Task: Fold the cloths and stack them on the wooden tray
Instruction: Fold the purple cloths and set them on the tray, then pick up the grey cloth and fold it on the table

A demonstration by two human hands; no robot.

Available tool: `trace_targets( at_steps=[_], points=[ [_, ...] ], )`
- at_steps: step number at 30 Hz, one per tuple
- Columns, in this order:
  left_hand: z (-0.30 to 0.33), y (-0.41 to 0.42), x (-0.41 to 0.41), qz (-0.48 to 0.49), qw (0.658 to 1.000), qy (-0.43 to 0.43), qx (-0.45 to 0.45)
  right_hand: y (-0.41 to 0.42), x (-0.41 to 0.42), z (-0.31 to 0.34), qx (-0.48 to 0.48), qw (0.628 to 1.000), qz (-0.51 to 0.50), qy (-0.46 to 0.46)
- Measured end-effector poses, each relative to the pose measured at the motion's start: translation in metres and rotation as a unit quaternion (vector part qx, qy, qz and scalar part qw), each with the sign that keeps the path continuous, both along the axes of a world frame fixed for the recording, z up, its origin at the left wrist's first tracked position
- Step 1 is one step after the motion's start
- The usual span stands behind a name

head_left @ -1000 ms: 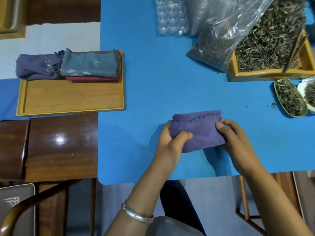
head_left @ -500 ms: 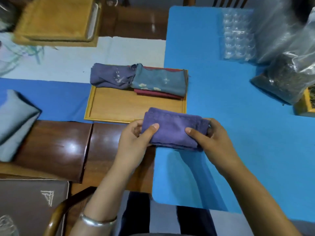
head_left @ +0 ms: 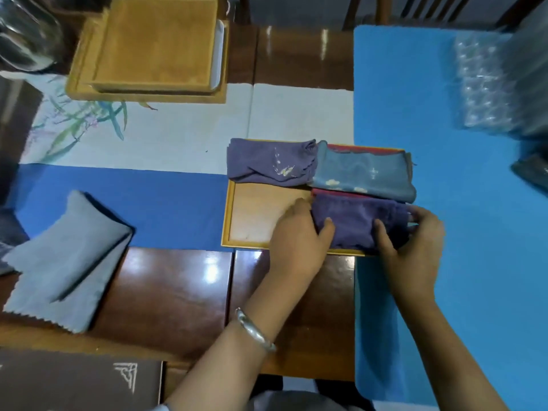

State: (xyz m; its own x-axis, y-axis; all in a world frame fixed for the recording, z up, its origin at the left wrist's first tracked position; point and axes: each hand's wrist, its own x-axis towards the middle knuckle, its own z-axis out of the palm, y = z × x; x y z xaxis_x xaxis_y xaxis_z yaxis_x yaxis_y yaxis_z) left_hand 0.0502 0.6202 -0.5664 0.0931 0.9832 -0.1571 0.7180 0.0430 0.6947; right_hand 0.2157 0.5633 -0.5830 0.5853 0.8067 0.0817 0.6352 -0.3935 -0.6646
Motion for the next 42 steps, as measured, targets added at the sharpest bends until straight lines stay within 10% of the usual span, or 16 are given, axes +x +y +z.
trace_targets(
  at_steps=[8, 23, 42],
  points=[
    [-0.009, 0.0, -0.004, 0.002, 0.999, -0.052, -0.006, -0.003, 0.019, -0.017, 0.041, 0.989, -0.012, 0.139],
    [0.015, -0.025, -0.077, 0.103, 0.987, -0.117, 0.027, -0.007, 0.006, 0.04, 0.044, 0.99, 0.136, 0.013],
    [0.018, -0.103, -0.333, 0.457, 0.884, 0.044, 0.092, 0.091, -0.267, 0.068, -0.024, 0.78, 0.624, -0.043]
  ],
)
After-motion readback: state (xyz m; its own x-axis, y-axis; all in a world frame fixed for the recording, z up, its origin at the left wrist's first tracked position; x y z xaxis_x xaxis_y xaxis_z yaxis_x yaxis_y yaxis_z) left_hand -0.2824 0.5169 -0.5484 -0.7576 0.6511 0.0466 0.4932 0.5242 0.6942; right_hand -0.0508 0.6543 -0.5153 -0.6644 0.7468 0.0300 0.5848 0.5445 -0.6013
